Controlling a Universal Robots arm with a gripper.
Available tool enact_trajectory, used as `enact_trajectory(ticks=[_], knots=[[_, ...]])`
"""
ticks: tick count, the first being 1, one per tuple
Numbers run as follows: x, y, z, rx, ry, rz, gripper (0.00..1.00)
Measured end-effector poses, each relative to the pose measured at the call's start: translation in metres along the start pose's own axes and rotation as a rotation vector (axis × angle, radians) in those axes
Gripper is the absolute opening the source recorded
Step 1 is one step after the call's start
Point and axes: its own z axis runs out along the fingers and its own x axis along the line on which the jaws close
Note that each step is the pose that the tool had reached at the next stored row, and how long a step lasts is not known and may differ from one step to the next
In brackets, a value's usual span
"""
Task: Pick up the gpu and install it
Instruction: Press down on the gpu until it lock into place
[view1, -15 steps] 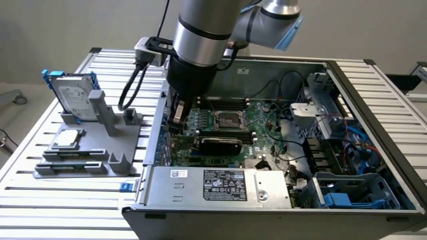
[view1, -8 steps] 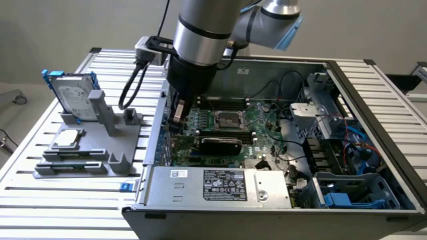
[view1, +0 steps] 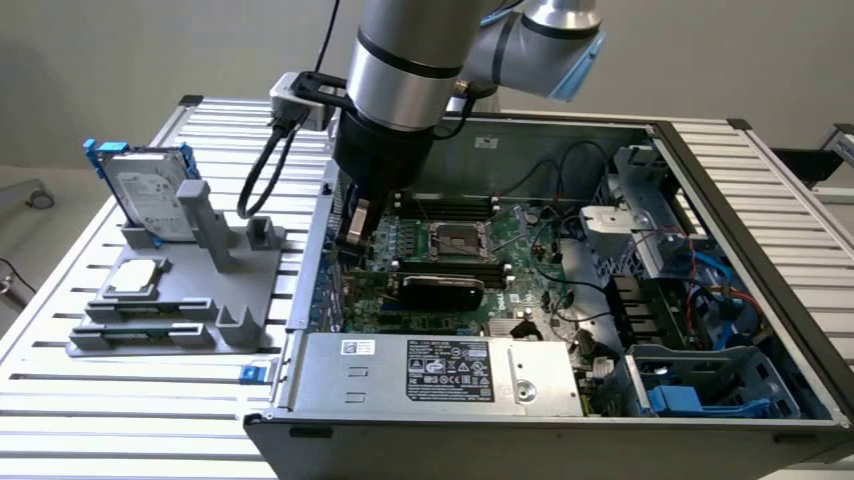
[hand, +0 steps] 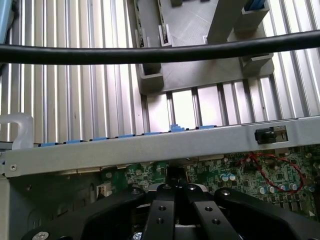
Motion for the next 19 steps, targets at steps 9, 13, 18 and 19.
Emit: enact_trajectory(ticks=[9, 13, 18, 19], knots=[[0.0000, 0.0001, -0.0005, -0.0010, -0.0020, -0.001, 0.11], [-0.0006, 0.0002, -0.0006, -0.0015, -0.0030, -0.001, 0.11], [-0.0015, 0.0003, -0.0005, -0.0021, -0.0046, -0.001, 0.11], [-0.0017, 0.0003, -0.0005, -0.0023, -0.0048, -0.001, 0.11]])
